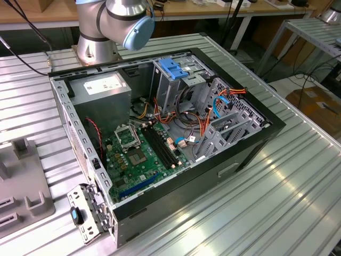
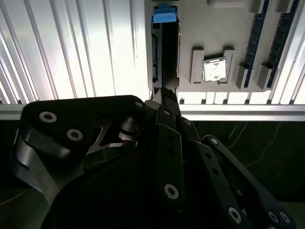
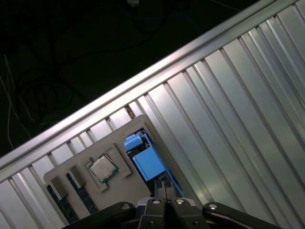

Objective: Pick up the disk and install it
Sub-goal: 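Pick up the disk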

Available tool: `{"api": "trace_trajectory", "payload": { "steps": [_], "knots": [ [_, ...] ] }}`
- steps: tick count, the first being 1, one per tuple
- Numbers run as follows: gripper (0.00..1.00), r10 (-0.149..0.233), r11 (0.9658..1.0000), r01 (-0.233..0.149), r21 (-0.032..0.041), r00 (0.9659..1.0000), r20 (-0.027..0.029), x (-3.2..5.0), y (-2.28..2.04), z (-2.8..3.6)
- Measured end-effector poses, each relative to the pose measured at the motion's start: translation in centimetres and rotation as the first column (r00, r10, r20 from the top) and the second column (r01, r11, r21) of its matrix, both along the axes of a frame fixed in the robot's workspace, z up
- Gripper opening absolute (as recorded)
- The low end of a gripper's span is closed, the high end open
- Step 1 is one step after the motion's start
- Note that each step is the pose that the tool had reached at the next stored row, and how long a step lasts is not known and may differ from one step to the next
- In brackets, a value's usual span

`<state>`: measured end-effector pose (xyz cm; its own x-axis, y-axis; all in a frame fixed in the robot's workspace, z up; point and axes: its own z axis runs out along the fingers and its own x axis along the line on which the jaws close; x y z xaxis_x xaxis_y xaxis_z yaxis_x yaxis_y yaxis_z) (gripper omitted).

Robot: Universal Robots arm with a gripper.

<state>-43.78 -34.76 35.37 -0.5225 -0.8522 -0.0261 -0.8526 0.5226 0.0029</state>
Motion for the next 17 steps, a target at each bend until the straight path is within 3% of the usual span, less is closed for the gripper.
{"api": "trace_trajectory", "payload": {
  "steps": [17],
  "knots": [
    [0.11, 0.017, 0.9999, -0.017, 0.0000, 0.9999, 0.0000, 0.00, 0.00, 0.00]
  ]
}}
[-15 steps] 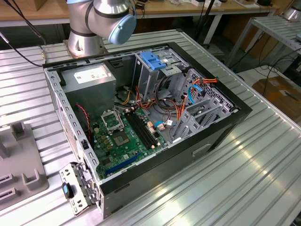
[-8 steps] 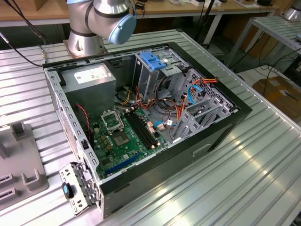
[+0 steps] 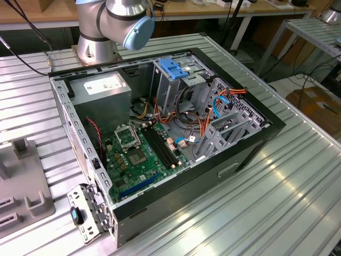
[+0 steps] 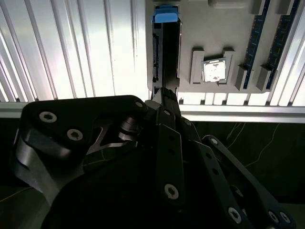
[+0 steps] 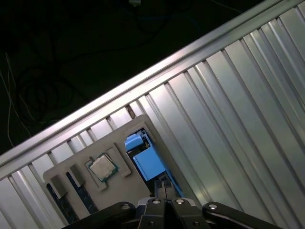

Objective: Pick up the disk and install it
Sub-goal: 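Pick up the disk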

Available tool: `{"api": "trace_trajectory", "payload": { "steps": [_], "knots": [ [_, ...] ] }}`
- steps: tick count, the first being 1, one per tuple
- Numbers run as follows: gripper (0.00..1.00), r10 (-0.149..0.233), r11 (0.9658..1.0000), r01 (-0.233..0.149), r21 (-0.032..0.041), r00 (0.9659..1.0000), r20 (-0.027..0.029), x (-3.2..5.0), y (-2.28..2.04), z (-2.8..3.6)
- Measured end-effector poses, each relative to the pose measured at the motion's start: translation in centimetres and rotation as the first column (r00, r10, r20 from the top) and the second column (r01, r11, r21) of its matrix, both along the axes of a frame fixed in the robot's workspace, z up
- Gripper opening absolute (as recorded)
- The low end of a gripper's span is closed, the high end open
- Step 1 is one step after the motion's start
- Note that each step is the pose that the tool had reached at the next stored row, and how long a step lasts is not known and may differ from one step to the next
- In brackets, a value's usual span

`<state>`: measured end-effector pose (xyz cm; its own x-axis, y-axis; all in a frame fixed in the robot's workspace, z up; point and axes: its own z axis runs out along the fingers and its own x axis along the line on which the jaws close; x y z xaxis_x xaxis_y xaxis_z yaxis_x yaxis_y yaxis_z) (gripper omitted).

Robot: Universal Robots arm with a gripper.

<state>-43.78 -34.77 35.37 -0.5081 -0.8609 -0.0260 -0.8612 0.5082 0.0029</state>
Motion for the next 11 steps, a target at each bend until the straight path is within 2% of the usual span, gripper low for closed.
{"api": "trace_trajectory", "payload": {
  "steps": [2, 3, 5, 6, 8, 9, 11],
  "knots": [
    [0.11, 0.020, 0.9998, -0.020, 0.0001, 0.9998, 0.0000, 0.00, 0.00, -0.01],
    [0.11, 0.061, 0.9982, -0.061, 0.0000, 0.9982, 0.0000, 0.00, 0.00, -0.01],
    [0.11, 0.103, 0.9947, -0.103, 0.0000, 0.9947, 0.0000, 0.00, 0.00, -0.02],
    [0.11, 0.140, 0.9902, -0.140, 0.0000, 0.9902, 0.0000, 0.00, 0.00, -0.03],
    [0.11, 0.204, 0.9789, -0.204, 0.0000, 0.9789, -0.0002, 0.00, 0.00, -0.07],
    [0.11, 0.224, 0.9747, -0.224, 0.0000, 0.9747, -0.0001, 0.00, 0.00, -0.09],
    [0.11, 0.266, 0.9639, -0.266, 0.0000, 0.9639, 0.0000, 0.00, 0.00, -0.15]
  ]
}}
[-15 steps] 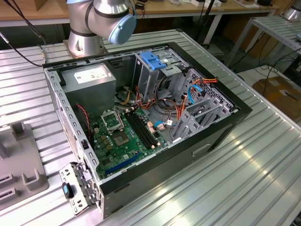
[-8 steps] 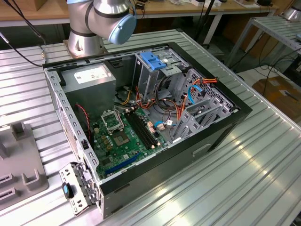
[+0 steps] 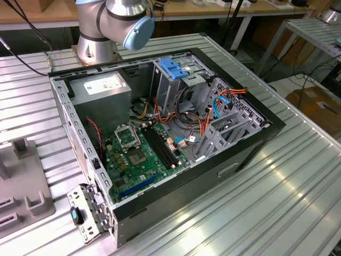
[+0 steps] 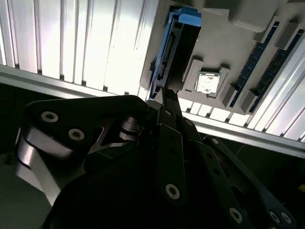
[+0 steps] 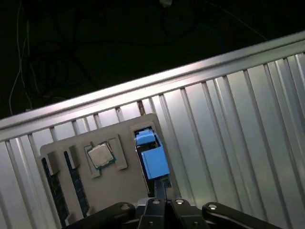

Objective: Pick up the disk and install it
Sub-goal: 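Pick up the disk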

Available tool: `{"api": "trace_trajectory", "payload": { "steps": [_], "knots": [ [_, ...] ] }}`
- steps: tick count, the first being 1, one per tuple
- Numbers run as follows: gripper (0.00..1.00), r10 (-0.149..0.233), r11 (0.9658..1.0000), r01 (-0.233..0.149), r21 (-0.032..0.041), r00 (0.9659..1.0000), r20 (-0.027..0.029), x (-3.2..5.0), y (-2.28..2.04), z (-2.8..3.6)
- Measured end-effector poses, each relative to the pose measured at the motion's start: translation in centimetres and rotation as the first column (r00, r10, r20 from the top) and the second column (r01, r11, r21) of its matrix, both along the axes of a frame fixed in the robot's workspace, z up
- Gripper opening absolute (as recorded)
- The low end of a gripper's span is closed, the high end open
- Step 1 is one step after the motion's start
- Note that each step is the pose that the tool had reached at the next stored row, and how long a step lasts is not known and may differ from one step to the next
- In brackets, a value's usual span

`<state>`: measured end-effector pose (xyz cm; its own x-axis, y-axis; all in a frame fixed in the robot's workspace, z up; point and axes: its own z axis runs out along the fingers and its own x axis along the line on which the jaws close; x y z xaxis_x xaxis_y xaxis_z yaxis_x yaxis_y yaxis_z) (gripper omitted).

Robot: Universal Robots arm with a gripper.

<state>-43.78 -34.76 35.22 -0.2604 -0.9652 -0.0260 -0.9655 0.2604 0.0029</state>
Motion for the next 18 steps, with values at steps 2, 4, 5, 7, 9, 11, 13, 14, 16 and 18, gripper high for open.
{"api": "trace_trajectory", "payload": {
  "steps": [2, 4, 5, 7, 9, 11, 13, 14, 16, 18],
  "knots": [
    [0.11, 0.059, 0.9982, -0.059, -0.0001, 0.9982, 0.0000, 0.00, 0.00, -0.08],
    [0.11, 0.097, 0.9952, -0.097, -0.0001, 0.9952, 0.0001, 0.00, 0.00, -0.14],
    [0.11, 0.115, 0.9934, -0.115, -0.0001, 0.9934, 0.0001, 0.00, 0.00, -0.17],
    [0.11, 0.157, 0.9876, -0.157, -0.0004, 0.9876, 0.0000, 0.00, 0.00, -0.25],
    [0.11, 0.188, 0.9821, -0.188, -0.0009, 0.9821, -0.0002, 0.00, 0.00, -0.29],
    [0.11, 0.195, 0.9808, -0.195, -0.0012, 0.9808, -0.0004, 0.00, -0.01, -0.29],
    [0.11, 0.195, 0.9809, -0.195, -0.0012, 0.9809, -0.0002, 0.00, 0.00, -0.30],
    [0.11, 0.190, 0.9818, -0.190, -0.0012, 0.9818, -0.0002, 0.00, 0.00, -0.31],
    [0.11, 0.172, 0.9851, -0.172, -0.0014, 0.9851, 0.0001, 0.07, -0.01, -0.41],
    [0.11, 0.159, 0.9872, -0.159, -0.0018, 0.9872, -0.0003, 0.11, -0.01, -0.49]
  ]
}}
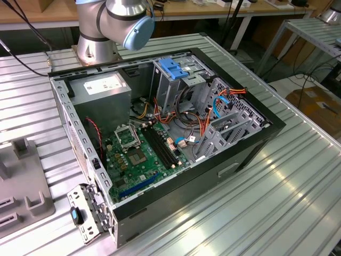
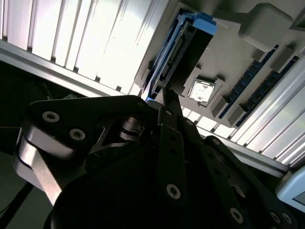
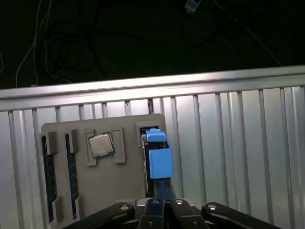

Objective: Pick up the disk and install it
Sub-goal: 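Pick up the disk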

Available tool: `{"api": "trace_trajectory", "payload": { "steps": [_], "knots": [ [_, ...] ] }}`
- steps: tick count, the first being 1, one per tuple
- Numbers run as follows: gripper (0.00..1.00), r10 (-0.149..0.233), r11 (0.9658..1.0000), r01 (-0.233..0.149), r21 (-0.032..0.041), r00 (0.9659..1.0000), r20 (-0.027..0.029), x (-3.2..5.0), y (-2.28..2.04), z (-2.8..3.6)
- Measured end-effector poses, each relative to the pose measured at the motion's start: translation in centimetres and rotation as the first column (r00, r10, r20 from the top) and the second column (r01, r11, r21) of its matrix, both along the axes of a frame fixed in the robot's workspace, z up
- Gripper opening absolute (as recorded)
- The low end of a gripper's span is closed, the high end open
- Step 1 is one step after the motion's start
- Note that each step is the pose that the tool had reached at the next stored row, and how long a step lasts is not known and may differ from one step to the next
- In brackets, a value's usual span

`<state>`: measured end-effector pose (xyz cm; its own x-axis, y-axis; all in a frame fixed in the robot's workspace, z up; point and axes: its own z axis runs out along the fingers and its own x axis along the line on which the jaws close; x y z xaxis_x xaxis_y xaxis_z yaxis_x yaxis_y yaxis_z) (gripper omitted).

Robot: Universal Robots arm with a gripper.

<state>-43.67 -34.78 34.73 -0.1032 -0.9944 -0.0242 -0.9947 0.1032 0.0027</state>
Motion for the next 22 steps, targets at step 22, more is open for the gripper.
{"api": "trace_trajectory", "payload": {
  "steps": [22],
  "knots": [
    [0.24, -0.028, 0.9996, 0.028, -0.0001, 0.9996, -0.0010, 0.74, -0.47, -0.69]
  ]
}}
